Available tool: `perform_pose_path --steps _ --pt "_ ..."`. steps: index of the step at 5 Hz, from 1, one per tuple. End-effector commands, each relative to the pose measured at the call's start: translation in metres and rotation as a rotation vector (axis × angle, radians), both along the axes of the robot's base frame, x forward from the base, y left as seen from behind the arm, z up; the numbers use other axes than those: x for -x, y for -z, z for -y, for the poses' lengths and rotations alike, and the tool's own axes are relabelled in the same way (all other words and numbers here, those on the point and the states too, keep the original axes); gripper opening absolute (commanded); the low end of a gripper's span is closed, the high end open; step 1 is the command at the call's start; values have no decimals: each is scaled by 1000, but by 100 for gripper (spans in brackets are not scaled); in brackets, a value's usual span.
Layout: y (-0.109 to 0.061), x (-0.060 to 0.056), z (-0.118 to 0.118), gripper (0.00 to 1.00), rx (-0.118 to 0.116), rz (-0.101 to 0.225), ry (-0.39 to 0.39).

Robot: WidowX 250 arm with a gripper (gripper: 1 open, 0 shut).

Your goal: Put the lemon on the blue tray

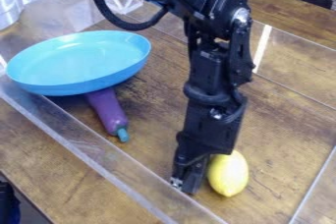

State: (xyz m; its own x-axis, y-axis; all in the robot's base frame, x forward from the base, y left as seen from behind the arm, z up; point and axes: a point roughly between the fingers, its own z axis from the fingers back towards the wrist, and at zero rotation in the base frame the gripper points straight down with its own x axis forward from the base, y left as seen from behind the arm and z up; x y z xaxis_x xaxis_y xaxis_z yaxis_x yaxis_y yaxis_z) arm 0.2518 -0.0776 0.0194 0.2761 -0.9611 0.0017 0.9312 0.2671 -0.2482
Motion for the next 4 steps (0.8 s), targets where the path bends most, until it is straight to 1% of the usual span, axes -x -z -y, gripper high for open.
perform_pose_path --steps 1,3,4 --pt "-22 -7 10 0 16 64 8" --pt "-16 -14 7 0 11 62 -80" --pt "-28 -13 5 0 5 61 -136"
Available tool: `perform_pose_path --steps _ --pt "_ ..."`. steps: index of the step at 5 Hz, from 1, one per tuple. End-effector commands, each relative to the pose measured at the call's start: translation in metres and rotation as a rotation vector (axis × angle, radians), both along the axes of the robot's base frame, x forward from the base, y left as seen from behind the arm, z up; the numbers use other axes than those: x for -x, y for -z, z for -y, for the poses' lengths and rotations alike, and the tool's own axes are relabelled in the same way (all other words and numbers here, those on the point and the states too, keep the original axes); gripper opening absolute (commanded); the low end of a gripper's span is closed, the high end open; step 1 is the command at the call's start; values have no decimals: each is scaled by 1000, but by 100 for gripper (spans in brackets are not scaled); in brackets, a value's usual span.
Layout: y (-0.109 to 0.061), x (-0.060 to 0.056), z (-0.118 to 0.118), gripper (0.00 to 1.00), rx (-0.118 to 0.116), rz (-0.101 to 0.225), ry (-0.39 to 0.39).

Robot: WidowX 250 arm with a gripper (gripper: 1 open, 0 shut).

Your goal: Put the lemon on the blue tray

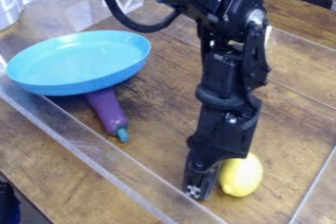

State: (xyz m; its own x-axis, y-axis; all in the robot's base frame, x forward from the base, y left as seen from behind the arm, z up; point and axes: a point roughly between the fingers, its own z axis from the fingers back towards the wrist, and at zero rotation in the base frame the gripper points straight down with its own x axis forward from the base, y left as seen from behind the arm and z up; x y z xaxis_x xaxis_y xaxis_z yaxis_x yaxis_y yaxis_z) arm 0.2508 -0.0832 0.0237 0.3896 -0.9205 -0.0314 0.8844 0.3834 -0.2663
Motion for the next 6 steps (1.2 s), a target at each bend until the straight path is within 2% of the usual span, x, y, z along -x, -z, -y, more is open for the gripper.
perform_pose_path --steps 1,2,3,5,6 --pt "-35 -17 -3 0 18 91 -69" --pt "-69 -14 -8 0 -11 88 -143" --pt "-58 -17 -8 100 -15 85 -123" --pt "-47 -37 10 100 1 81 39" --pt "-43 -33 15 100 3 71 67"
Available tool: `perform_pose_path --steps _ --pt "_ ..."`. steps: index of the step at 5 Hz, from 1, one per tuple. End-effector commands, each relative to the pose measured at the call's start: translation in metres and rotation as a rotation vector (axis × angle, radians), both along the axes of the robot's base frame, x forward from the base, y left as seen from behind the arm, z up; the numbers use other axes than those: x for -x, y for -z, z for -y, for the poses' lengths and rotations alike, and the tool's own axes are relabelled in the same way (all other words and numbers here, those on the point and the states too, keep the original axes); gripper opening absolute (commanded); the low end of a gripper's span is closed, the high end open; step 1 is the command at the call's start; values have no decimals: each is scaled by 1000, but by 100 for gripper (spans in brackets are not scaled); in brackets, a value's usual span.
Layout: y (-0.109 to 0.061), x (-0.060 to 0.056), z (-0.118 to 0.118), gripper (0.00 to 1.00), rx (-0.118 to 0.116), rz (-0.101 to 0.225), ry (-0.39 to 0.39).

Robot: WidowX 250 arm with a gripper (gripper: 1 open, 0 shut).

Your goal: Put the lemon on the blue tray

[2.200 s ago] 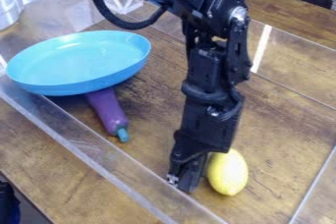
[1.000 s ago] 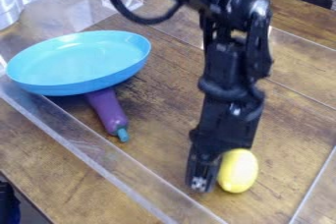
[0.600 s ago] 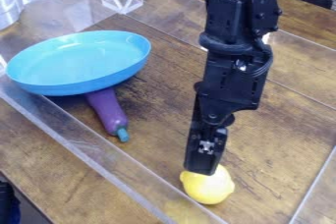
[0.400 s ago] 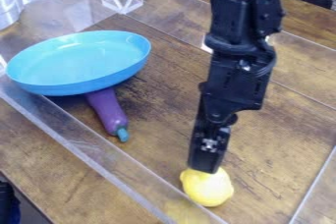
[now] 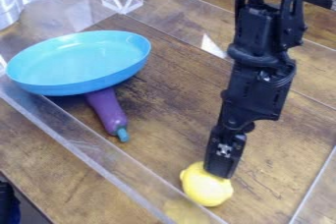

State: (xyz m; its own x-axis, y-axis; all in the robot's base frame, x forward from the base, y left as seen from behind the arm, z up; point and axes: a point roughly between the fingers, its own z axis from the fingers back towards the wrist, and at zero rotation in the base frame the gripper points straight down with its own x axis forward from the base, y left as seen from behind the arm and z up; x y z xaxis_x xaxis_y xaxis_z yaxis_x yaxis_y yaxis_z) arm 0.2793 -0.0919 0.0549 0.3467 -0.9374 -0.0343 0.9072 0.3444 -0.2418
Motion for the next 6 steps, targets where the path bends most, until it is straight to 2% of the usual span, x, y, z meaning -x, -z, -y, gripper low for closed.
perform_pose_path --steps 1,2,4,6 --pt "-10 -3 8 100 17 42 45" --pt "-9 -2 11 100 18 35 70" --pt "-5 -15 24 100 12 25 -113" --pt "23 -7 22 100 4 9 -108"
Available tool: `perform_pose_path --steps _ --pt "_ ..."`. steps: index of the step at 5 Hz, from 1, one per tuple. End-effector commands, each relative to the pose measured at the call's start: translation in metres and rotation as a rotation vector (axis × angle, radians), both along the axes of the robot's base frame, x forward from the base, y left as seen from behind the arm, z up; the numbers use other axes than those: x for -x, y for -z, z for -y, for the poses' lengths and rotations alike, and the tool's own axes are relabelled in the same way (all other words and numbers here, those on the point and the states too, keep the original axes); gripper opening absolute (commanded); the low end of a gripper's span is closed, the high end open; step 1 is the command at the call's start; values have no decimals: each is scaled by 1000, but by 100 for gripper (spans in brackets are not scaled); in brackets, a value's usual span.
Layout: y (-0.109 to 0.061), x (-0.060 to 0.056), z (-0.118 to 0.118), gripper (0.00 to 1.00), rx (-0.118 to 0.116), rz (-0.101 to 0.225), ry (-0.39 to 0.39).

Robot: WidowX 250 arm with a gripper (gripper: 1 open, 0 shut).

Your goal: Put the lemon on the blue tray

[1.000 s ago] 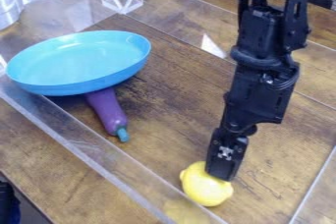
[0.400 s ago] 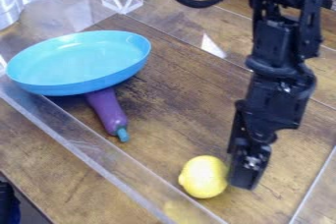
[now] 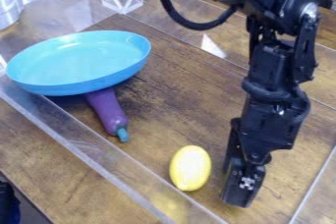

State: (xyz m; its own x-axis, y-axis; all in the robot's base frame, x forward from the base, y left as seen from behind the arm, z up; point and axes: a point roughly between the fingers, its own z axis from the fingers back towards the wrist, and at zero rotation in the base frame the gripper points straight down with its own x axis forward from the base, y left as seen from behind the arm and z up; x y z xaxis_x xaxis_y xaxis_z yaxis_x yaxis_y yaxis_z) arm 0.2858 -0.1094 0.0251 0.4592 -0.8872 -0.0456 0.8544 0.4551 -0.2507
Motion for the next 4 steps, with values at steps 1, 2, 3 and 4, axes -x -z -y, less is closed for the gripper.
perform_pose_path --steps 1,2,3,4 --pt "0 5 1 0 6 19 16" --pt "-5 2 -2 0 3 17 22" --pt "-8 -2 -5 0 1 13 29" --pt "-13 -3 -14 0 -2 9 -1"
